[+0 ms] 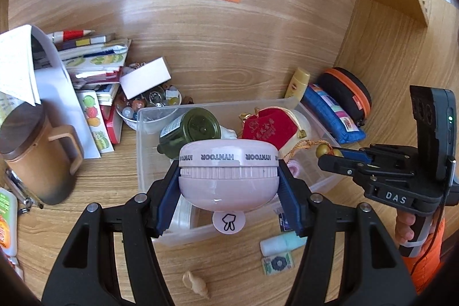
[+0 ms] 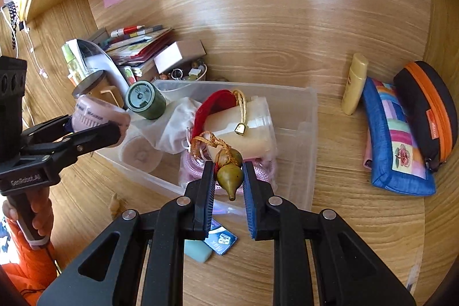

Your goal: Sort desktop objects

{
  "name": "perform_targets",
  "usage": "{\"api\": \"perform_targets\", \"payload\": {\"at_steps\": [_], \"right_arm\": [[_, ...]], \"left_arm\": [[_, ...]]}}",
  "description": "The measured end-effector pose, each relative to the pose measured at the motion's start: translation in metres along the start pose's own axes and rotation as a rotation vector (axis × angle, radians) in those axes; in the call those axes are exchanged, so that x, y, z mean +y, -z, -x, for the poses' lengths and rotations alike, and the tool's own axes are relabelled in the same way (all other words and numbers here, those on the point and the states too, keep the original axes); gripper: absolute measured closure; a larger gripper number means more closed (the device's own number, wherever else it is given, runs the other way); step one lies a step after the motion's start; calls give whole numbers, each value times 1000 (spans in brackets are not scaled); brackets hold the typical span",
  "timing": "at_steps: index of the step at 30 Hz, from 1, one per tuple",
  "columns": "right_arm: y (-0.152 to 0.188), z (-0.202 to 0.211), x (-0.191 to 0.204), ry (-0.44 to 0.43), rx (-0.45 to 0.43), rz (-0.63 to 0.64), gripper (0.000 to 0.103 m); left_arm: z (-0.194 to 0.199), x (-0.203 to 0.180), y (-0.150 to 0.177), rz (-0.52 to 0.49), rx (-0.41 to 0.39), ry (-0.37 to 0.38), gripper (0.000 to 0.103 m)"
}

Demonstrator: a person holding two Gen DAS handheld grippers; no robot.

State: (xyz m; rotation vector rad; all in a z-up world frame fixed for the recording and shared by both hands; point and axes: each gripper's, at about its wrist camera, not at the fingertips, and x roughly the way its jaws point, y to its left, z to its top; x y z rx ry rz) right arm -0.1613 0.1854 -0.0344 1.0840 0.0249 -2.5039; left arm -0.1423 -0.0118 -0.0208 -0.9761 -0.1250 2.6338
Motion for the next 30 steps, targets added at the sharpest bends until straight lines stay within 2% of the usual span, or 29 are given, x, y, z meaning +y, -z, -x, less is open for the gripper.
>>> {"api": "perform_targets", "payload": {"at_steps": [16,30], "right_arm": [[-4,-30,13,-48,69,94,86],[-1,-37,8,-50,83,81,86]], "left_arm": [[-36,-6,1,-18,84,-23,41],[-48,-16,2,-68,109,-54,41]]}}
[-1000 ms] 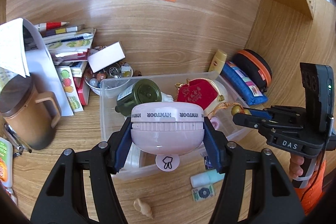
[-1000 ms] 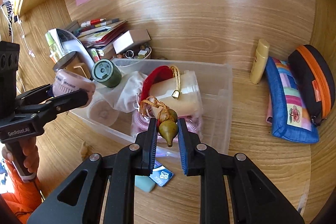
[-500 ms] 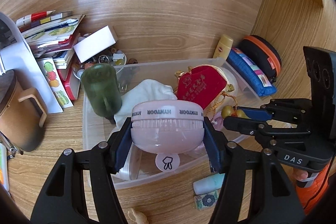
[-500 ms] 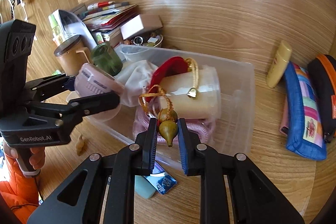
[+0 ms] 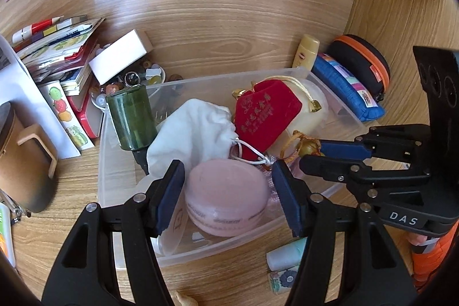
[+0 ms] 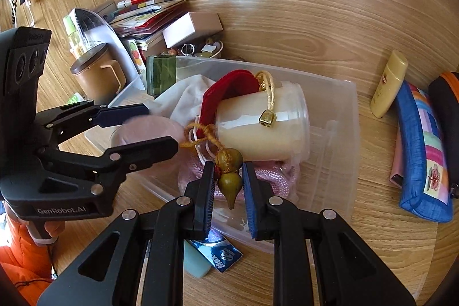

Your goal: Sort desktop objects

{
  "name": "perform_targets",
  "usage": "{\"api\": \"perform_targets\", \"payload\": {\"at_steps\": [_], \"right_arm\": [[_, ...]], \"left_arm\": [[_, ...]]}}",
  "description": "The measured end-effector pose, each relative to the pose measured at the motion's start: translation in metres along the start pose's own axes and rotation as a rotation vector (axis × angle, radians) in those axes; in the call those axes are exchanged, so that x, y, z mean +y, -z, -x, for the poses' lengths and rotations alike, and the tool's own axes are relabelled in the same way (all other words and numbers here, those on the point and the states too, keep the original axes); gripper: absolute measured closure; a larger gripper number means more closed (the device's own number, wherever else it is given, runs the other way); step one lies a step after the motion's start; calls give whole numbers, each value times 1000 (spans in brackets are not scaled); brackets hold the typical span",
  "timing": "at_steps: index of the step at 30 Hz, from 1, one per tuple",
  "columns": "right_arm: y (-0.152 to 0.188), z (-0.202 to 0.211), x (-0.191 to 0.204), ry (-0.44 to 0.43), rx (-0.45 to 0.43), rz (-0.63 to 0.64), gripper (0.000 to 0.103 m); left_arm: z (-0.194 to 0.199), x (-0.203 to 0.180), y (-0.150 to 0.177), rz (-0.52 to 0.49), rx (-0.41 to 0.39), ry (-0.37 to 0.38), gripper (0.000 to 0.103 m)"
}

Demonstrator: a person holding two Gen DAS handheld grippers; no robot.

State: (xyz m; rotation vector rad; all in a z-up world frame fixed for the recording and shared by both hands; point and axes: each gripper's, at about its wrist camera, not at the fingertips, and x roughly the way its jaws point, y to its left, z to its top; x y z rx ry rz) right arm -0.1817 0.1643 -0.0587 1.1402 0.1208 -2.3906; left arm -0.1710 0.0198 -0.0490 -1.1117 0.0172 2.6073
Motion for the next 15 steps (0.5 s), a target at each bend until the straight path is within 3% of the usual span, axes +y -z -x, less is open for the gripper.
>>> {"api": "perform_targets", "payload": {"at_steps": [5,15], "right_arm": [[0,0,1,7,1,0,85],[0,12,8,27,-21,28,73]], "left_arm": [[0,-1,0,-8,0,-5,40],[4,-3,0,-8,4,-6,38]]}}
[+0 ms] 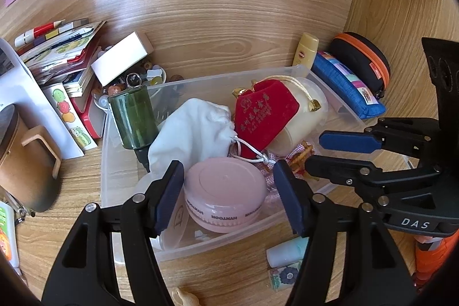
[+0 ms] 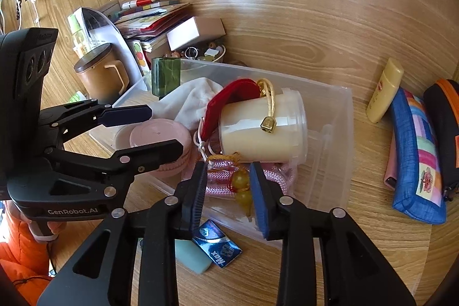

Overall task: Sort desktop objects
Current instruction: 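Drop the gourd-bead cord into the bin with right tool and withdraw both tools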

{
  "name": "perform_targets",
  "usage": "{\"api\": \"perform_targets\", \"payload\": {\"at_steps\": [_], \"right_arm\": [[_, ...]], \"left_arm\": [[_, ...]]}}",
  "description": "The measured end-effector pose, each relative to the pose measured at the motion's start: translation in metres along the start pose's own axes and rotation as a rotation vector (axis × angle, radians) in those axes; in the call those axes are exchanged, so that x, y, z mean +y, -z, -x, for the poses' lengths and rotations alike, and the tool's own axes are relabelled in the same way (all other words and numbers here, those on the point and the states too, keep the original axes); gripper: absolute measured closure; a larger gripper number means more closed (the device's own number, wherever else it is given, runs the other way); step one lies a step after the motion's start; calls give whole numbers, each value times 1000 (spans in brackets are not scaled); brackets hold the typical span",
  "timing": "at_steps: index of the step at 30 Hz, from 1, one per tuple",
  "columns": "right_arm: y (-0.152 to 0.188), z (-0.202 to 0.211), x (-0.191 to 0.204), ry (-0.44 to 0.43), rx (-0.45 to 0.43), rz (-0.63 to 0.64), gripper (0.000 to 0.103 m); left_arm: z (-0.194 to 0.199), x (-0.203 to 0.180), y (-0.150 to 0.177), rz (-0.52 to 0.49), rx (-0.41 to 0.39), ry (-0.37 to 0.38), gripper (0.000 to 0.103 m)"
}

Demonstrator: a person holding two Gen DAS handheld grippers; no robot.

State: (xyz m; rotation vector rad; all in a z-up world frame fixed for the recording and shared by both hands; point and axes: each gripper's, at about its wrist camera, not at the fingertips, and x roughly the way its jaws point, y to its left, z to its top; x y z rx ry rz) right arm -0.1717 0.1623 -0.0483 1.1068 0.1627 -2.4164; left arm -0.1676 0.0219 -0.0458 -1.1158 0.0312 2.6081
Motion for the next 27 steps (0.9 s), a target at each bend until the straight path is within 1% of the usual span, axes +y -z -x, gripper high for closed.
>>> {"api": "perform_targets", "payload": {"at_steps": [2,3,4,7,9,12,14,15,16,18,21,24,27], "right_arm": [[-1,3,1,12,-10,0,68],[0,6,2,19,-15,-1,63],[0,9,2,30,-25,-3,58],[0,17,4,50,-47,-4,49],[1,23,6,62,-59,-7,46],[3,30,6,74,-72,-12,46],[5,35,7,83,-80,-15,45],[6,37,7,92,-86,-16,43],[7,39,8,101,-93,-18,37],[9,44,10,122,-110,-18,30],[13,51,14,144,-130,-11,27],[17,57,19,164,-144,-8,21],[21,62,22,178,-156,-10,21]], "left_arm": [[3,-1,0,5,-2,3,37],[5,-2,0,6,-4,0,36],[7,-3,0,6,-8,-7,32],[14,-5,1,3,-21,-14,30],[19,-6,1,3,-30,-14,30],[29,-5,3,0,-47,-30,29],[36,-3,5,4,-58,-41,25],[39,-2,6,5,-64,-47,23],[43,-1,7,7,-73,-57,21],[51,2,10,12,-88,-76,18],[63,6,15,20,-109,-99,14],[74,11,21,31,-124,-121,9],[81,15,28,45,-125,-137,8]]}}
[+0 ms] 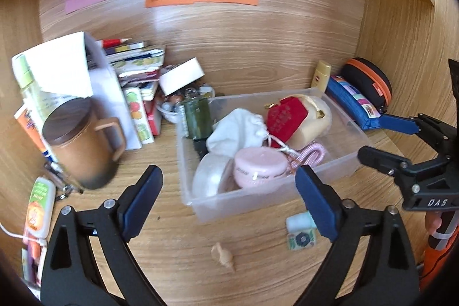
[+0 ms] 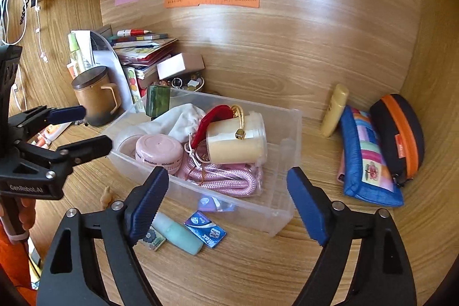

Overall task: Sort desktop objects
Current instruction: 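Drop the gourd-bead cord into the bin with right tool and withdraw both tools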

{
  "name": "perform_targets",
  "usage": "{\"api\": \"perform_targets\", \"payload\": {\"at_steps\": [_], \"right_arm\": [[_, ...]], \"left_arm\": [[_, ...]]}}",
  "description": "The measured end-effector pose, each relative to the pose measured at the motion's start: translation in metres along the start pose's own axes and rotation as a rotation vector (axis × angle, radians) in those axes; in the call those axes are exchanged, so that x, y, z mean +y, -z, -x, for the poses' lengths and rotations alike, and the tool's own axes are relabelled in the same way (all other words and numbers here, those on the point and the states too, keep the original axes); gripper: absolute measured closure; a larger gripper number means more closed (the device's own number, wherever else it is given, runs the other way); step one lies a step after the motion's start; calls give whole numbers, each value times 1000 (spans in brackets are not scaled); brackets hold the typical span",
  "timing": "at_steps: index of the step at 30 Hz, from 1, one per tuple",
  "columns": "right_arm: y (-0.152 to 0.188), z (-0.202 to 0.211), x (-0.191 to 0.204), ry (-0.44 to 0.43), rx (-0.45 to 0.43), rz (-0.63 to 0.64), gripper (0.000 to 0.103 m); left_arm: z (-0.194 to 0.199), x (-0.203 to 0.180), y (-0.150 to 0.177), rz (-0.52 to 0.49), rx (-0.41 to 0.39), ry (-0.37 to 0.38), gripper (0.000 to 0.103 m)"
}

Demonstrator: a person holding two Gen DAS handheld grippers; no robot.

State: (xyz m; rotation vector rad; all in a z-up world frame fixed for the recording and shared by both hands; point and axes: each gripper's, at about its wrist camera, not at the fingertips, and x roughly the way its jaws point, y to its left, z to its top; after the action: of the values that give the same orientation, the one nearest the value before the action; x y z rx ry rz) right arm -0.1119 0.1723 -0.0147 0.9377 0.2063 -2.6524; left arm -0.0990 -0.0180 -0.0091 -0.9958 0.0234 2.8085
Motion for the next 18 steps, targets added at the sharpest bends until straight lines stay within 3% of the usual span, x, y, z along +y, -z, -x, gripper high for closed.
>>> {"api": "perform_targets", "payload": {"at_steps": [9,18], "right_arm": [[15,3,-2,9,25,-44,20],[38,-12,-4,16,102,-76,20]], "left_arm": [[5,13,30,-1,51,-45,8],[-20,20,63,0,174,-53,8]]}}
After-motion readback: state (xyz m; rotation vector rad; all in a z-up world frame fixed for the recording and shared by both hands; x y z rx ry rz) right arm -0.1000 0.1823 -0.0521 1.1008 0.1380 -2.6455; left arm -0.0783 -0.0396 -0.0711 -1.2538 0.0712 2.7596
